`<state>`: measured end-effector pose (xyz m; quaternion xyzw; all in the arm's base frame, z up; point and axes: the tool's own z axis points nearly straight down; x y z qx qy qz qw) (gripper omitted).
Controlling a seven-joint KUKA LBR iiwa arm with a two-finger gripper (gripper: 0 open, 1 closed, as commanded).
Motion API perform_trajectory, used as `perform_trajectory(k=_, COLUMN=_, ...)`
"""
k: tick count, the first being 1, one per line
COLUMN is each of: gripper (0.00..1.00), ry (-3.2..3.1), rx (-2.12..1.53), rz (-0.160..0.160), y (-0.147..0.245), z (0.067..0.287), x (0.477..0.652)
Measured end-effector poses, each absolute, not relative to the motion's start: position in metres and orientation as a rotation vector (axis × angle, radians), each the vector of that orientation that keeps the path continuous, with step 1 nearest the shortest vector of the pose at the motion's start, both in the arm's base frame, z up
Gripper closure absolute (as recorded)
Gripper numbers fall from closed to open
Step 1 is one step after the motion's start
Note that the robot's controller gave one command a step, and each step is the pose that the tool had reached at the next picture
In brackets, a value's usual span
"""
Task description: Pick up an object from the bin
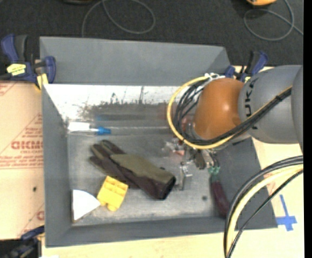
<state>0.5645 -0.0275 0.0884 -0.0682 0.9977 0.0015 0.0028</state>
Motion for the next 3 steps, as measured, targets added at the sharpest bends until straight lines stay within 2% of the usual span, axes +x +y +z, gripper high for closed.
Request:
perform_trajectory(k=1, gripper=1.00, ry=3.110, rx=-0.288, rz=-0.007, y=-0.015, z=0.076, x=0.518)
perform_trajectory(k=2, gripper=1.00, ry=3.109, rx=-0.289, rz=-0.007, y=-0.015, z=0.076, x=0.518)
perform_trajectory(k=3, gripper=1.00, ry=3.115, rx=-0.132, rz=-0.006, y=-0.013, z=0.216, x=0.529)
